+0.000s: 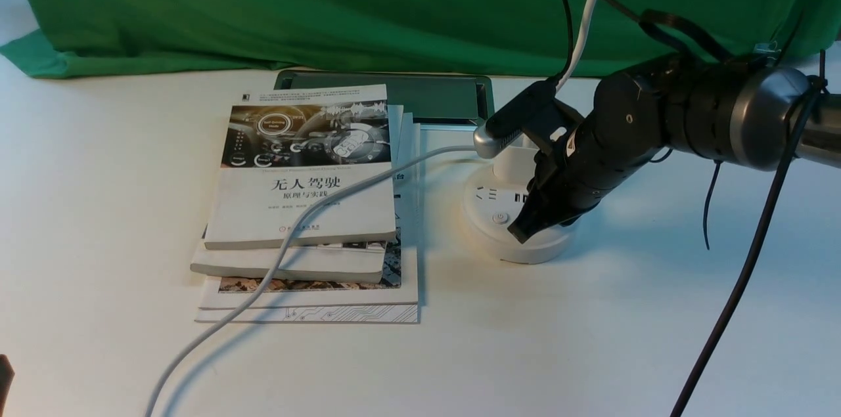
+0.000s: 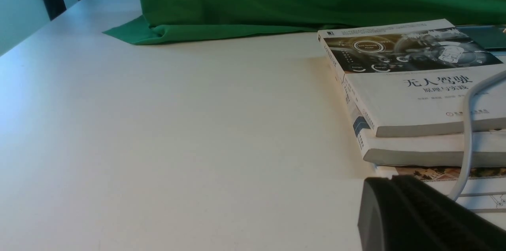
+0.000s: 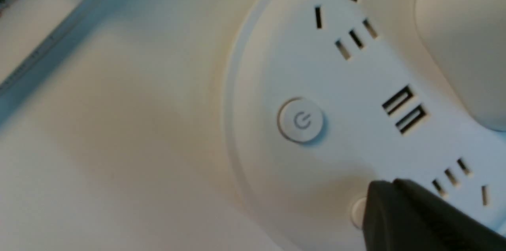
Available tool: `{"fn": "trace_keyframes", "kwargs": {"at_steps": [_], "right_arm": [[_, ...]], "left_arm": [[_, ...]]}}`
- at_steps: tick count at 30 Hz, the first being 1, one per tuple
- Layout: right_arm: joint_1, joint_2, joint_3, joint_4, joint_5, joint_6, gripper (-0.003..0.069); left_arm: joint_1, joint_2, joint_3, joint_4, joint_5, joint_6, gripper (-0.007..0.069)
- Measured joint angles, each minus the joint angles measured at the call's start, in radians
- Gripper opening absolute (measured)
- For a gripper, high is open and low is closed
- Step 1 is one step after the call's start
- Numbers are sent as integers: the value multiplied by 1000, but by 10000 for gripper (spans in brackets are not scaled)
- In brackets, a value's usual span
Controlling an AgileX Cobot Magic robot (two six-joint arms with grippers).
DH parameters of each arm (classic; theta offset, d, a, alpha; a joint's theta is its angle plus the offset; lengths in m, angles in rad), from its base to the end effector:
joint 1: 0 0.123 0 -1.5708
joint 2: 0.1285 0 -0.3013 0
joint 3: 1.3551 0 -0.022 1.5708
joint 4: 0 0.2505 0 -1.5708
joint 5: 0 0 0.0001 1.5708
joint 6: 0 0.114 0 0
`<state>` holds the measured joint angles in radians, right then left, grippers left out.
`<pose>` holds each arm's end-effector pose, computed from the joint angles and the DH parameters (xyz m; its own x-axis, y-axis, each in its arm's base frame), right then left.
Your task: Turn on the desk lamp on the white desktop with your hand.
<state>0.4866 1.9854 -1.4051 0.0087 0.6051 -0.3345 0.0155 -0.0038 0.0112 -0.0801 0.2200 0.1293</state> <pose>0.3874 0.2056 0.1802 -0.5942 -0.6781 -0.4325 -0.6977 0.7021 -0.1422 0.0619 -0.0010 0.1864 -0.1388 0.0489 -0.9891 0.0089 0.9988 0.0482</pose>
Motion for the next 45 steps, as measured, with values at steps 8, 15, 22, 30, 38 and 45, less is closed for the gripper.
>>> {"fn": "trace_keyframes", "kwargs": {"at_steps": [8, 15, 22, 30, 38, 45], "right_arm": [[-4, 20, -7, -2, 1, 2, 31], [-5, 32, -19, 0, 13, 2, 34], [-5, 2, -11, 0, 24, 2, 37], [-5, -221, -5, -1, 63, 50, 41], [3, -515, 132, -2, 94, 116, 54], [5, -899, 440, -2, -132, 221, 67]], "left_arm": [[0, 0, 0, 0, 0, 0, 21], [0, 0, 0, 0, 0, 0, 21], [0, 0, 0, 0, 0, 0, 21], [0, 0, 0, 0, 0, 0, 21], [0, 0, 0, 0, 0, 0, 21], [0, 0, 0, 0, 0, 0, 21]]}}
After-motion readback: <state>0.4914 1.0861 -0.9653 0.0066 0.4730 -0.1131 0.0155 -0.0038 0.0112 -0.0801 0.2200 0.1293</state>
